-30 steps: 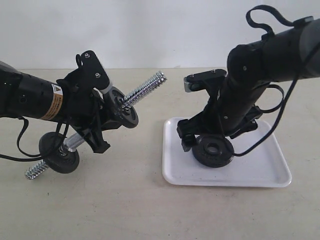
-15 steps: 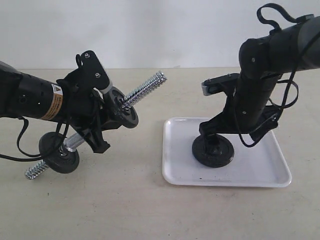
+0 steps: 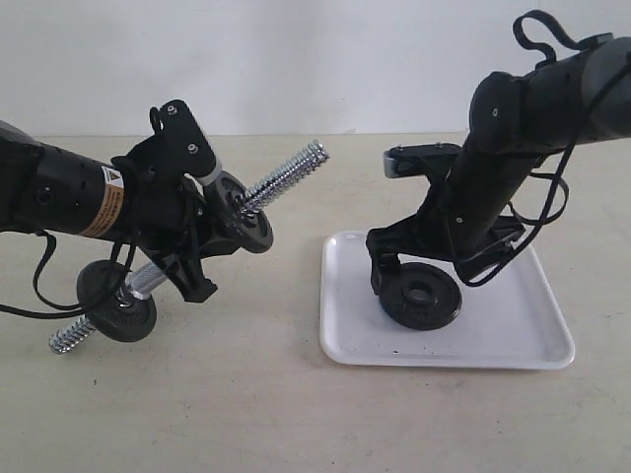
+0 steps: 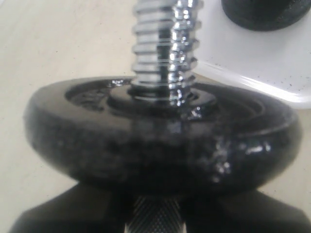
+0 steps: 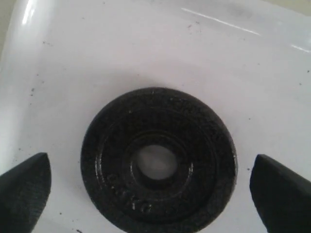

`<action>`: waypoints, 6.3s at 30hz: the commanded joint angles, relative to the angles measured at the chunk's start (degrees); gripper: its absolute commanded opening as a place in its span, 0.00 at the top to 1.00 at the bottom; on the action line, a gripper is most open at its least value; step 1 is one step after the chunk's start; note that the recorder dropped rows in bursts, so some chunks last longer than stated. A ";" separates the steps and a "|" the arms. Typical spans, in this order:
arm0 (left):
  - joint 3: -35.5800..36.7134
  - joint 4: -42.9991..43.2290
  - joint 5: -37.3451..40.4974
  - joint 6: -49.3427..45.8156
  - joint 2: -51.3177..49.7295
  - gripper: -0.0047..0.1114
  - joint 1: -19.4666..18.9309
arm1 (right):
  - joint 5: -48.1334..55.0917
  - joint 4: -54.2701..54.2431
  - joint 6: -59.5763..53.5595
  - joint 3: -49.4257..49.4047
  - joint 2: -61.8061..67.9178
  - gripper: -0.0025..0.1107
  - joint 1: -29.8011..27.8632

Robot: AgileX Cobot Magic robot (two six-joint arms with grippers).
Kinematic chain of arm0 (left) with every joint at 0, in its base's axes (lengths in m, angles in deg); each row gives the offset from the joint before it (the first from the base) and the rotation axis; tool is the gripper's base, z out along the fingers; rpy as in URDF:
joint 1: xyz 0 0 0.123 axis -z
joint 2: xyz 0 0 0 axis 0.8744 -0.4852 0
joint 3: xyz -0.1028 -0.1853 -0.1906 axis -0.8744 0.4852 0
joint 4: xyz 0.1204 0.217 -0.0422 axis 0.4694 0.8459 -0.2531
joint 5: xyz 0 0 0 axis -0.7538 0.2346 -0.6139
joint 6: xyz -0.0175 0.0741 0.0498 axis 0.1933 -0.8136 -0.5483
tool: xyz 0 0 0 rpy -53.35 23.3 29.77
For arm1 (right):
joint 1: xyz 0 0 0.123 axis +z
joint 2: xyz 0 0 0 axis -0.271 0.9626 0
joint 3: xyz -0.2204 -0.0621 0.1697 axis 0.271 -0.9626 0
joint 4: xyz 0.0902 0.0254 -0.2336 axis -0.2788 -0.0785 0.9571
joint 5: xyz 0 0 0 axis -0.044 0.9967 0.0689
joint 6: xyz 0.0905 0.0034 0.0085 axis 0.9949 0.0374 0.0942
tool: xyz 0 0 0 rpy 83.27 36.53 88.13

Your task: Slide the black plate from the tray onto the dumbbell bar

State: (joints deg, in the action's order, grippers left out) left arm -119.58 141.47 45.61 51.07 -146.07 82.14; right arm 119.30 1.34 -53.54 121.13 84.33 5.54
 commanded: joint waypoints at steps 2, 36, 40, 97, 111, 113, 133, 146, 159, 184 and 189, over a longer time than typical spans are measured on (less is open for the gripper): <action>-1.41 -2.14 -1.36 1.63 2.95 0.92 0.00 | -0.09 0.50 1.25 0.26 2.50 0.06 -0.11; -1.42 -2.14 -0.91 1.63 2.95 0.92 0.00 | -7.78 1.74 10.37 -11.00 0.15 0.06 -0.11; -1.42 -2.14 -0.91 1.63 2.95 0.92 0.00 | -2.83 2.82 9.90 -9.69 -3.57 0.06 -0.11; -1.42 -2.14 -0.91 1.63 2.95 0.92 0.00 | -12.83 -8.16 10.87 -8.18 -6.02 0.06 -0.02; -1.42 -2.14 -0.91 1.63 2.95 0.92 0.00 | -10.74 -17.08 2.17 -8.18 -9.33 0.06 1.28; -1.42 -2.14 -0.91 1.63 2.95 0.92 0.00 | -12.36 -17.24 1.11 -8.18 -9.33 0.06 2.70; -1.42 -2.14 -0.64 1.63 2.95 0.92 0.00 | -13.98 -15.30 1.07 -8.18 -3.97 0.06 5.03; -1.42 -2.14 -0.64 1.63 2.95 0.92 0.00 | -14.22 -4.58 8.28 -8.32 -3.83 0.06 5.03; -1.42 -2.14 -0.64 1.63 2.95 0.92 0.00 | -13.53 12.42 23.07 -8.32 -3.83 0.06 5.03; -1.42 -2.14 -0.64 1.63 2.95 0.92 0.00 | -7.60 37.33 50.77 -8.32 -3.83 0.06 10.58; -1.42 -2.14 -0.64 1.63 2.95 0.92 0.00 | -9.60 37.53 52.89 -8.32 -3.83 0.06 12.04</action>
State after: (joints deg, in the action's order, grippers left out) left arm -119.58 141.47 45.61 51.07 -146.07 82.14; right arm 110.17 38.08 -2.05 112.69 80.68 17.45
